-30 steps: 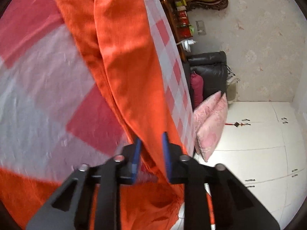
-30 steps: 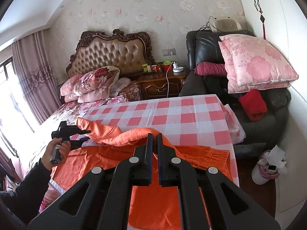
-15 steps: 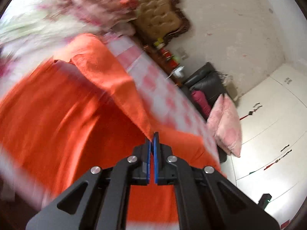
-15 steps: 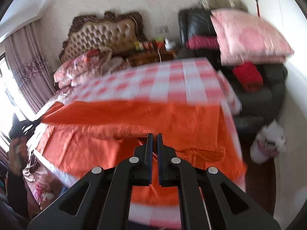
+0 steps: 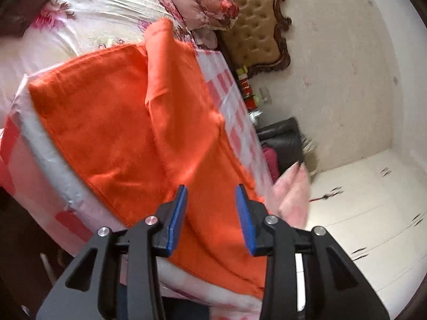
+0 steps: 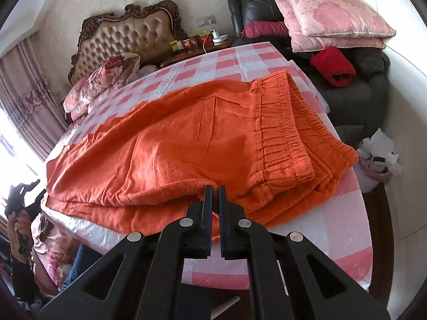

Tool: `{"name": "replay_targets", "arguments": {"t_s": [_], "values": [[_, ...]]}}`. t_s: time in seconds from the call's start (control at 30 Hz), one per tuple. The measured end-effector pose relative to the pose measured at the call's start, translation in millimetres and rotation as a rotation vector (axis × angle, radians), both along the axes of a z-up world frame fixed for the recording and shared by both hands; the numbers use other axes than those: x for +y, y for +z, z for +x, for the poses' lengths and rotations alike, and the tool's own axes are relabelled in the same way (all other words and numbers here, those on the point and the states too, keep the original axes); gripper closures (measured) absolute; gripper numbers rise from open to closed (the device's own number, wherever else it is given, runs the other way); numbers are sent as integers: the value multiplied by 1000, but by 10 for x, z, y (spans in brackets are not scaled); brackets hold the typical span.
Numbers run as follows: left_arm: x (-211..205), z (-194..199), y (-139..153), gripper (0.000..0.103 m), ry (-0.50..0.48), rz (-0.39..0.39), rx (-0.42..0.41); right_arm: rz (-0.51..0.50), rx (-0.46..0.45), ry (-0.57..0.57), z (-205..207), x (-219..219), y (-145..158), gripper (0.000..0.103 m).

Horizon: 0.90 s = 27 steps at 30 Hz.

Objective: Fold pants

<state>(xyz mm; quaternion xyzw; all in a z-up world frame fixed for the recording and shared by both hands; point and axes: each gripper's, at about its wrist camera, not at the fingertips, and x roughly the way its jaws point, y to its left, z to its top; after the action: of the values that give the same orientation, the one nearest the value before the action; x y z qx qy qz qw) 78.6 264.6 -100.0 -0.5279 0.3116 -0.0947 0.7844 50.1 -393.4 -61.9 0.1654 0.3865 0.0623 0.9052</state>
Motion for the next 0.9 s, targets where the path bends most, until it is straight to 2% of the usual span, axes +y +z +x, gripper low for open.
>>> {"name": "replay_targets", "arguments": {"t_s": [0.13,0.17,0.3,0.43,0.53,0.6,0.77,0.8,0.87,0.9], "values": [[14,17,32,60,-7,53,86,-9,-8,8,9,-6,64,98],[13,31,26,60,-1,81,135,-13,-10,9,12,0,76,98],[14,145,89,59,-4,115,179,-37,-12,9,3,39,75,98],[-21,428,197,57,-19,132,178,-21,-18,-5,-7,17,66,98],[52,445,382,56,22,173,91,-19,-27,-14,-33,-7,75,98],[113,476,414,55,33,165,71,-17,-23,-20,-30,-30,59,98],[346,563,204,57,80,142,148,-18,-25,-23,-14,-40,85,98],[376,575,187,59,90,149,153,-18,-25,-23,-10,-44,92,98],[444,598,158,73,100,152,173,-19,-25,-23,-4,-47,96,98],[484,618,141,75,105,148,183,-18,-25,-24,-4,-44,98,98]]}}
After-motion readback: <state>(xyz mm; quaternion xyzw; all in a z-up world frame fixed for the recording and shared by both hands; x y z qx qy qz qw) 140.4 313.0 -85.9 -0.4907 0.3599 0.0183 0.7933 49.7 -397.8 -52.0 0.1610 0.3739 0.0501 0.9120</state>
